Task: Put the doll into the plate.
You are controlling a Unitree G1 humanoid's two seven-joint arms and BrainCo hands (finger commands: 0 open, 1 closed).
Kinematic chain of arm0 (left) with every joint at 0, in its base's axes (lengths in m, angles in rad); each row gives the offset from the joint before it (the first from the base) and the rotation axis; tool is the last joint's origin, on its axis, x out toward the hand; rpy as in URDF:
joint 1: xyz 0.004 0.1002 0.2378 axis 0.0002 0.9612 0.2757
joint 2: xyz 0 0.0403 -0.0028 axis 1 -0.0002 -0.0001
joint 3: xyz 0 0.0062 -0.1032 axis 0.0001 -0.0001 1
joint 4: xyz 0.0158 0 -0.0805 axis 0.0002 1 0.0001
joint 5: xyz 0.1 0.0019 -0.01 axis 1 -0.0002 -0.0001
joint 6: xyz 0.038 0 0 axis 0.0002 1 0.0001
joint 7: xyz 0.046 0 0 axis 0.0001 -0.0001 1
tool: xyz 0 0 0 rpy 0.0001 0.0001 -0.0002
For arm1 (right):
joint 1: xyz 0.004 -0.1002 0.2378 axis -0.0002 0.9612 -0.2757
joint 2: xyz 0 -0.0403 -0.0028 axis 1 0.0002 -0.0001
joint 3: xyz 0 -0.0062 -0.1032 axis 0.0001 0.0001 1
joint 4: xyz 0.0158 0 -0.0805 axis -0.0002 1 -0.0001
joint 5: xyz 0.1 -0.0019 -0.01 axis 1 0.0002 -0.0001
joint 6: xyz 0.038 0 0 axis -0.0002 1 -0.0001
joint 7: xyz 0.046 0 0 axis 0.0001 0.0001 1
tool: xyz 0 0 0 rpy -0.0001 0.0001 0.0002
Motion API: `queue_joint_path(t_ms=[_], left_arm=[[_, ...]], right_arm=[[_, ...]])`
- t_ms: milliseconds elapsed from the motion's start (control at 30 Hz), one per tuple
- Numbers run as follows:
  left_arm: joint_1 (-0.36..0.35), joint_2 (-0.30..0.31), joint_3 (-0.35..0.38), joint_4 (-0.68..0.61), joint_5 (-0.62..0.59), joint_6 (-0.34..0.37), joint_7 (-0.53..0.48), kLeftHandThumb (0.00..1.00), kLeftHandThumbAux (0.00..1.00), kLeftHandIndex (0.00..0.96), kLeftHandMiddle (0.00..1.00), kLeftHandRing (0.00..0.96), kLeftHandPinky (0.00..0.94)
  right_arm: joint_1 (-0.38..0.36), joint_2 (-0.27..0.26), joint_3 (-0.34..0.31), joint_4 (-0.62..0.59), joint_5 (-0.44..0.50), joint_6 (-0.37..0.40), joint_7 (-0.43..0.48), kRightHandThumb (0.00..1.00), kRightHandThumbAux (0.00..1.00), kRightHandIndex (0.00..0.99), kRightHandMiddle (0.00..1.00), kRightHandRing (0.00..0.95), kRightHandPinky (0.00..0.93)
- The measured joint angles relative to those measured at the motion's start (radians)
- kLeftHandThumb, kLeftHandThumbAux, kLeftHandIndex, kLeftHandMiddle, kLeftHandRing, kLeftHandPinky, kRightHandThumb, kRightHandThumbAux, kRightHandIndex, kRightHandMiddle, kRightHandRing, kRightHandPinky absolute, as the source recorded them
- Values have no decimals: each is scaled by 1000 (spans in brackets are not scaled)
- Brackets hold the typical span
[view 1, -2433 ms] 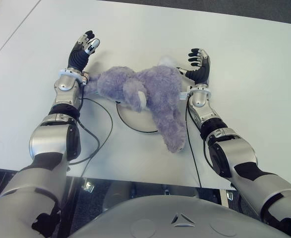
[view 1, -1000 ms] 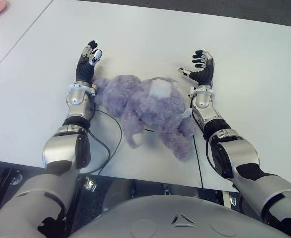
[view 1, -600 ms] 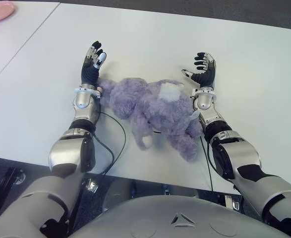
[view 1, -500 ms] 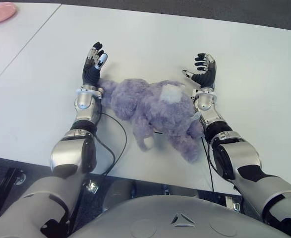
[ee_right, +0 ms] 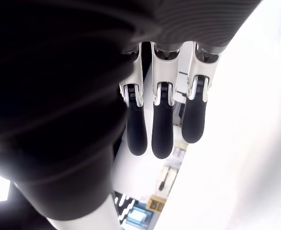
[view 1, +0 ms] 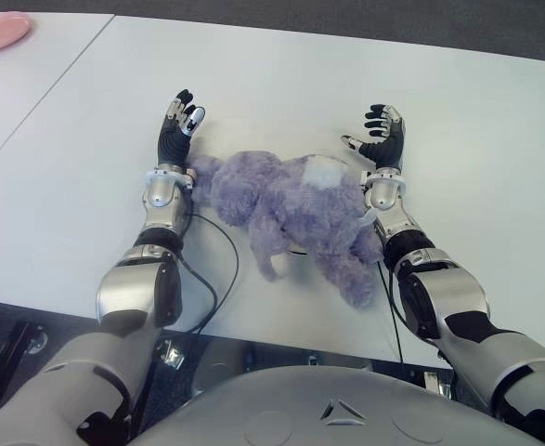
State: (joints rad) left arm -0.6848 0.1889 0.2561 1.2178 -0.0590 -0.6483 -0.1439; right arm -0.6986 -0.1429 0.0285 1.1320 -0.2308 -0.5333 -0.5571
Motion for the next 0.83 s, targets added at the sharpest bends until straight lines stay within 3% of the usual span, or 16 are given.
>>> queue_joint_path(t_ms=[267, 833], left_arm=[[3, -3, -2, 0, 1, 8, 10, 0, 442, 0, 0, 0, 0], [1, -2, -6, -1, 20, 52, 38, 0, 444, 0, 0, 0, 0]], right_arm=[[5, 0, 0, 0, -2, 0, -1, 17, 998, 286, 364, 390, 397], [6, -1, 10, -1, -10, 0, -33, 18, 998, 299, 368, 411, 412]])
